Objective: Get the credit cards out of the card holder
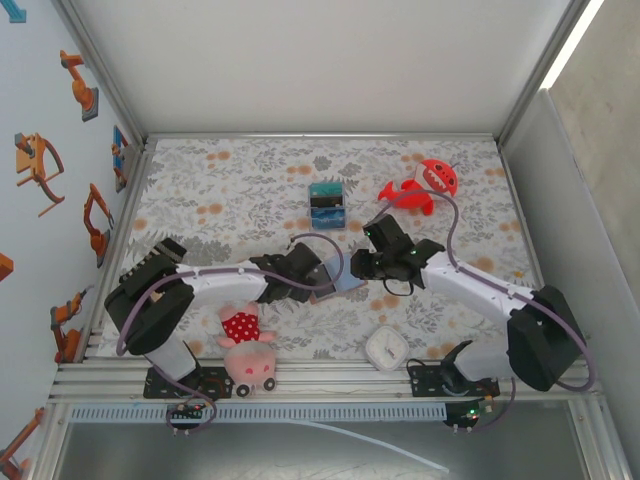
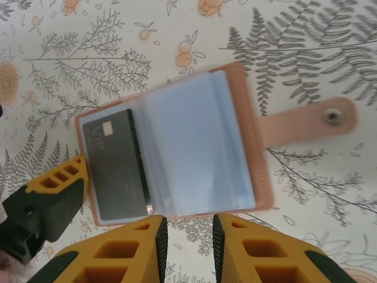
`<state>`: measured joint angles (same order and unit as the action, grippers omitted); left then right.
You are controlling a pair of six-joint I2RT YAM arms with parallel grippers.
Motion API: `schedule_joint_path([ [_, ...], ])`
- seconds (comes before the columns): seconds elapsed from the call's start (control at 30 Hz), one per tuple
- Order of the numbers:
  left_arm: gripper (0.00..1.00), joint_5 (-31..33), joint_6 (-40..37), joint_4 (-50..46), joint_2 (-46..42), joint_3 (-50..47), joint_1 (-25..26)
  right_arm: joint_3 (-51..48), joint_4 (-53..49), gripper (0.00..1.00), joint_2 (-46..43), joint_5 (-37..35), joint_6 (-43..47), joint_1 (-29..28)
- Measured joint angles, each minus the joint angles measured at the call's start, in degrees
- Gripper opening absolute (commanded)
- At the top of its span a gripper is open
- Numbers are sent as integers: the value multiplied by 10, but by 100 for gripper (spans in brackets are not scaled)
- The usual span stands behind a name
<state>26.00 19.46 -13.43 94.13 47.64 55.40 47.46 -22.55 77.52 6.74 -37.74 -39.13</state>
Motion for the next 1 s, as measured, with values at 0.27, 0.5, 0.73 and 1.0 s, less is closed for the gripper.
schedule_joint_path([
  [0.27,97,19,22,9,8,22,-7,-1,52,25,69,55,0,8],
  [0.5,97,27,58,7,2,28,-7,-1,97,21,102,90,-5,12],
  [0.73,97,25,71,5,22,43,-7,-1,123,19,137,115,-15,12],
  [1.0,97,25,71,-5,25,43,-7,0,156,18,167,142,-28,12],
])
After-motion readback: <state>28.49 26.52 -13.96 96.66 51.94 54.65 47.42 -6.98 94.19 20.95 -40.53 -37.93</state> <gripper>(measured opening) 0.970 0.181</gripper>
